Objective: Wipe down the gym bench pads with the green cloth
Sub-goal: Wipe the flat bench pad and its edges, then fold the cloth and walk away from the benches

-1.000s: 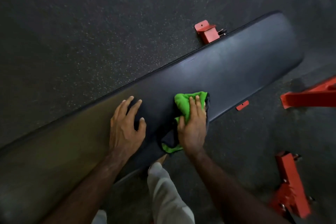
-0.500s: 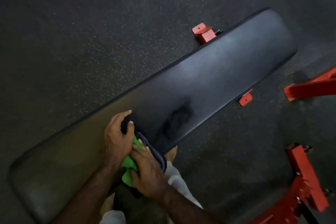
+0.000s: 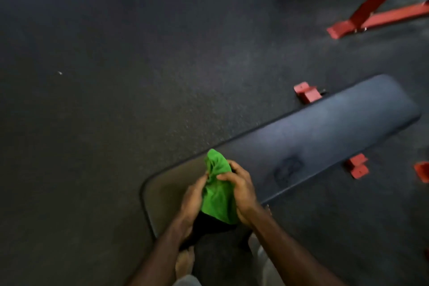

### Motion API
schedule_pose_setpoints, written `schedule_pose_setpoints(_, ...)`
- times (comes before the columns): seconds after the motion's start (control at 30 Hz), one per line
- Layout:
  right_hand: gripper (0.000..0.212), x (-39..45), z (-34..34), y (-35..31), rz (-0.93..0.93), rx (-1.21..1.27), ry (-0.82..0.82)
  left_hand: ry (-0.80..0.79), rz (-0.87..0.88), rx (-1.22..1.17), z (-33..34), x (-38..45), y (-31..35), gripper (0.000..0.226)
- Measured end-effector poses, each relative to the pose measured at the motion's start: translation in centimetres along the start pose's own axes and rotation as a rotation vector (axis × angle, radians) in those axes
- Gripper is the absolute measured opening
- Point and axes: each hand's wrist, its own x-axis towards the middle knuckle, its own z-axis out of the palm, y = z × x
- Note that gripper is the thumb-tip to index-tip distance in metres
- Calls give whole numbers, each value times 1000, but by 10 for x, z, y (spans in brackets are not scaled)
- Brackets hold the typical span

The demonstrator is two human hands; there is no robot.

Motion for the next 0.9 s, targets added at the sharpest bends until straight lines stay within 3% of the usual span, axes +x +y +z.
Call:
schedule_pose_setpoints(0.1, 47, -34, 16, -42, -87, -77, -7, 1, 117, 84, -4, -52, 34, 26)
schedule_pose_setpoints(0.2, 19, -71, 24, -77, -176, -216, -3, -46, 178, 55, -7, -94, 60, 21)
schedule_pose_setpoints(0.27, 18, -98, 29, -94, -227, -256, 24, -84, 172, -7, -12, -116, 72, 19)
schedule_pose_setpoints(0.37, 24, -137, 33, -104, -264, -216, 106, -161, 155, -84, -15, -152, 82, 25)
schedule_pose_setpoints(0.57, 13, -204, 26, -121, -256, -39, 317, -185, 276, 8, 5, -210, 104, 19)
schedule_pose_setpoints(0.7, 20, -238, -1, -148, -245, 80, 481, -273, 374, 169, 47, -251, 123, 16)
schedule_pose_setpoints(0.8, 40, -269, -27, -176, -234, 131, 527, -407, 394, 331, 85, -287, 131, 14)
schedule_pose_setpoints(0.9, 55, -305, -54, -198, -298, -16, 563, -496, 446, 509, 117, -320, 130, 17)
